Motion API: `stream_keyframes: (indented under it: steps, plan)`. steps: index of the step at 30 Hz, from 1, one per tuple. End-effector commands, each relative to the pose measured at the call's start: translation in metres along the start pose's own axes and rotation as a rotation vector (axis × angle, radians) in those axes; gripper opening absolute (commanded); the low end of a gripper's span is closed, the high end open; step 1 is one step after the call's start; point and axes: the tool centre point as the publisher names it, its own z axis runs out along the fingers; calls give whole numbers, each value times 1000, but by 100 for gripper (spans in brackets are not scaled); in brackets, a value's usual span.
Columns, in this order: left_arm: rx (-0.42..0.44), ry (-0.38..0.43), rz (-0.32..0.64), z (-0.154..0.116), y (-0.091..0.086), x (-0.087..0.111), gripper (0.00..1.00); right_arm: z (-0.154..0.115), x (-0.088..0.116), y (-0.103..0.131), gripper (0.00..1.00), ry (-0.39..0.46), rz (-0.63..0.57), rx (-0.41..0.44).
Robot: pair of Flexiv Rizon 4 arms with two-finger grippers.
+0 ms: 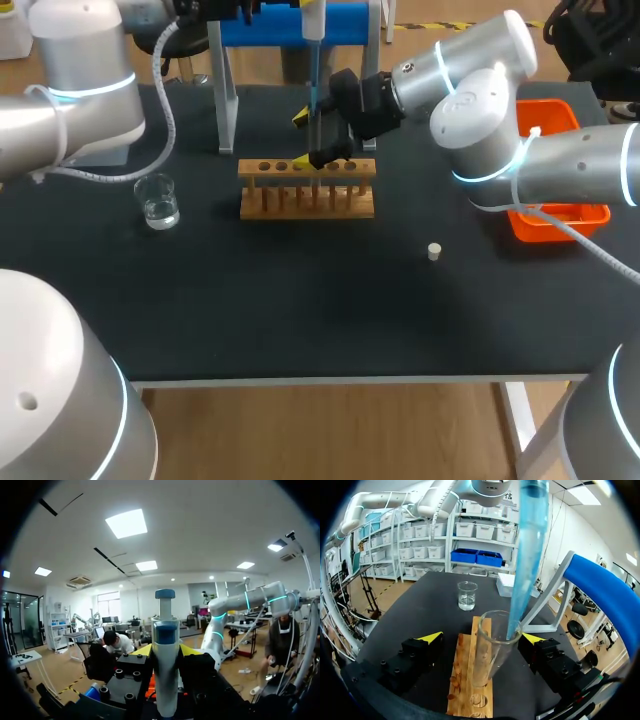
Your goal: Invert the test tube, pick up the pipette, mount the tip to pipette, aspirate from beaker and dispense into the tube, eject the tip, return the pipette, and cap with the stopper.
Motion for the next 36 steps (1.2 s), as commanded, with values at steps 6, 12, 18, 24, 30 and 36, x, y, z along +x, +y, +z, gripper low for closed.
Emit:
stream_keyframes:
  steps: [6,12,18,24,30,36]
  plan:
    - [8,13,0,1,2,-3,0,-1,-1,0,100,5,1,2]
    - [12,15,-1,1,2,-2,0,-1,-1,0,100,5,1,2]
    - [14,14,-4,1,2,0,0,-1,-1,0,100,5,1,2]
    - [13,16,-7,2,3,3,0,-1,-1,0,100,5,1,2]
    - [10,12,-8,0,3,4,0,-1,-1,0,100,5,1,2]
    - [7,6,-9,-2,3,5,0,-1,-1,0,100,5,1,2]
